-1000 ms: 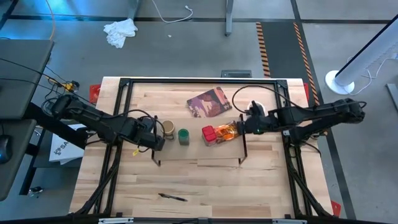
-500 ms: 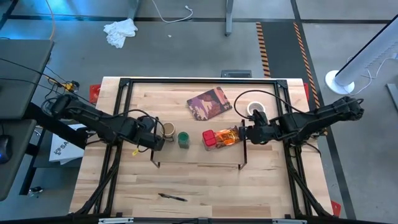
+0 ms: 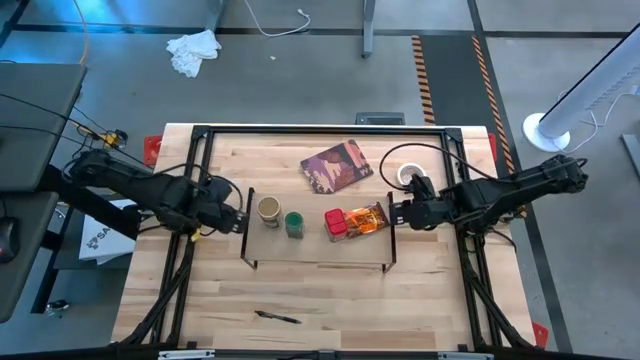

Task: Shelf spices
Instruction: Remove the brown seasoning bottle from the shelf

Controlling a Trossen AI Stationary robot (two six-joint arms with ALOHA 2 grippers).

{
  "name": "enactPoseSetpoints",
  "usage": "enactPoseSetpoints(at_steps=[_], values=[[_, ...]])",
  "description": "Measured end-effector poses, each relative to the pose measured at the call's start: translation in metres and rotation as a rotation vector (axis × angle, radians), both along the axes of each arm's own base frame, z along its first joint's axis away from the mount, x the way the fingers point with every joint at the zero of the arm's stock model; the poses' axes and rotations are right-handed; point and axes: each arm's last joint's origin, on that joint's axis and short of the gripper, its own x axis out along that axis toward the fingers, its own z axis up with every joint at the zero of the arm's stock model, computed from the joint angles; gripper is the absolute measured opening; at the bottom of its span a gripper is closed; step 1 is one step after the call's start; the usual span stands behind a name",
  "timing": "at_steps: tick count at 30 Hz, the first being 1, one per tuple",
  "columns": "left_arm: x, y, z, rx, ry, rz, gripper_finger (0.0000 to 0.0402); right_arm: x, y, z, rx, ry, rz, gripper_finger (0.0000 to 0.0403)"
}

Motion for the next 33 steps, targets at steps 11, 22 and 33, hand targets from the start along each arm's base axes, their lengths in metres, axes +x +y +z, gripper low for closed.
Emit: enactPoseSetpoints(at_steps=[11, 22, 33], values=[[-0.011, 0.003, 0.036, 0.108, -0.481, -0.011, 0.0026, -0.042, -0.012, 0.027, -0.046, -0.092, 0.081, 0.0000], [0.004, 0.000, 0.161, 0.455, -1.157, -0.231, 0.0122, -0.054, -0.016, 0.035, -0.070, -0.147, 0.107, 0.0000], [0.024, 0.001, 0.241, 0.881, -1.062, -0.666, 0.0271, -0.050, -0.015, 0.037, -0.050, -0.188, 0.110, 0.0000]])
